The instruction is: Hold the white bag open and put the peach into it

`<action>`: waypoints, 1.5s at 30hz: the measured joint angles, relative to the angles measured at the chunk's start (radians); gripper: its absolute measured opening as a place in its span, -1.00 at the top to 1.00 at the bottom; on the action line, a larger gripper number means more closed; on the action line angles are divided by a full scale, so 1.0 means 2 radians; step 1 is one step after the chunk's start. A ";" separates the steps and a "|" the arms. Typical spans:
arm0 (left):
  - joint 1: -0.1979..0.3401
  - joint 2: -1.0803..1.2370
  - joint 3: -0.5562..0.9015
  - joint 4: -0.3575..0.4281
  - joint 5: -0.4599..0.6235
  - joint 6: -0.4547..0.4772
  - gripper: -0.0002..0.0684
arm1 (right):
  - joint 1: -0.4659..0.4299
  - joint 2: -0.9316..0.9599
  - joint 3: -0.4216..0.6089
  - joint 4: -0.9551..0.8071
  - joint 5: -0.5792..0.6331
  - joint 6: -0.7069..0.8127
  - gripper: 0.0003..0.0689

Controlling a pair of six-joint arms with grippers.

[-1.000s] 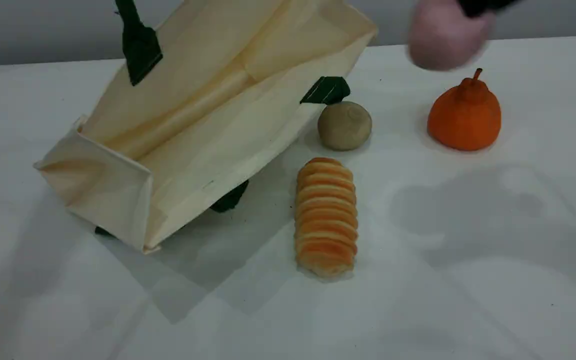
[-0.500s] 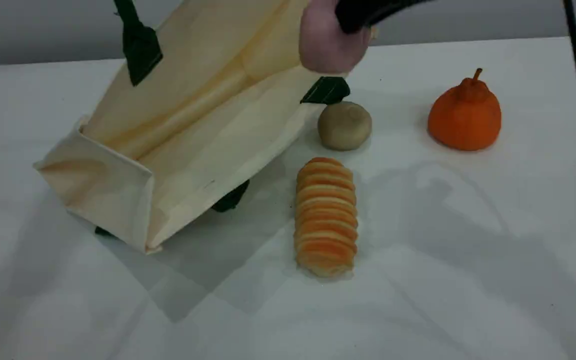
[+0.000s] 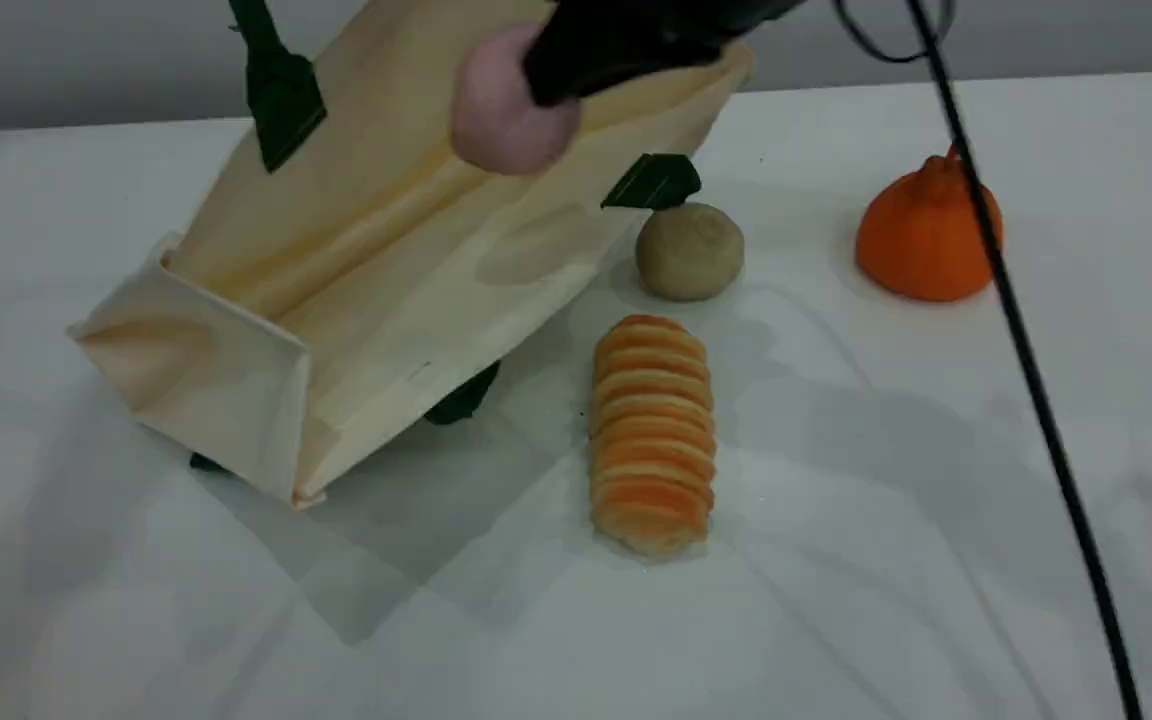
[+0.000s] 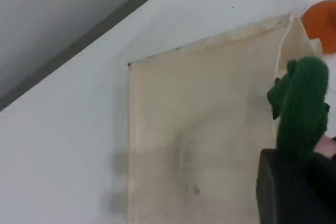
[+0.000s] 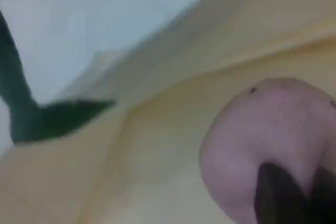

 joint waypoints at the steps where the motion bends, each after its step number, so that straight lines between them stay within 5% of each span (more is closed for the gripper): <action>1: 0.000 0.000 0.000 0.000 0.000 0.000 0.72 | 0.000 0.008 -0.008 0.012 0.007 -0.011 0.85; 17: 0.000 0.000 0.000 0.000 0.000 0.000 0.72 | 0.001 0.069 -0.046 0.071 0.031 -0.029 0.74; 21: 0.000 0.000 0.000 0.000 0.000 0.000 0.72 | 0.008 0.069 -0.046 0.095 0.035 -0.031 0.38; 28: 0.000 0.000 0.000 0.000 0.001 0.000 0.72 | 0.020 0.069 -0.046 0.106 0.020 -0.032 -0.70; 31: 0.000 0.000 0.000 0.000 0.001 0.000 0.72 | 0.020 0.068 -0.046 0.106 0.026 -0.031 -0.89; 35: 0.000 0.000 0.000 0.001 0.000 0.000 0.72 | 0.020 0.064 -0.046 0.096 0.044 -0.031 -0.80; 45: 0.000 0.000 0.000 0.001 0.000 0.000 0.72 | -0.018 0.023 -0.046 -0.058 0.083 0.060 -0.01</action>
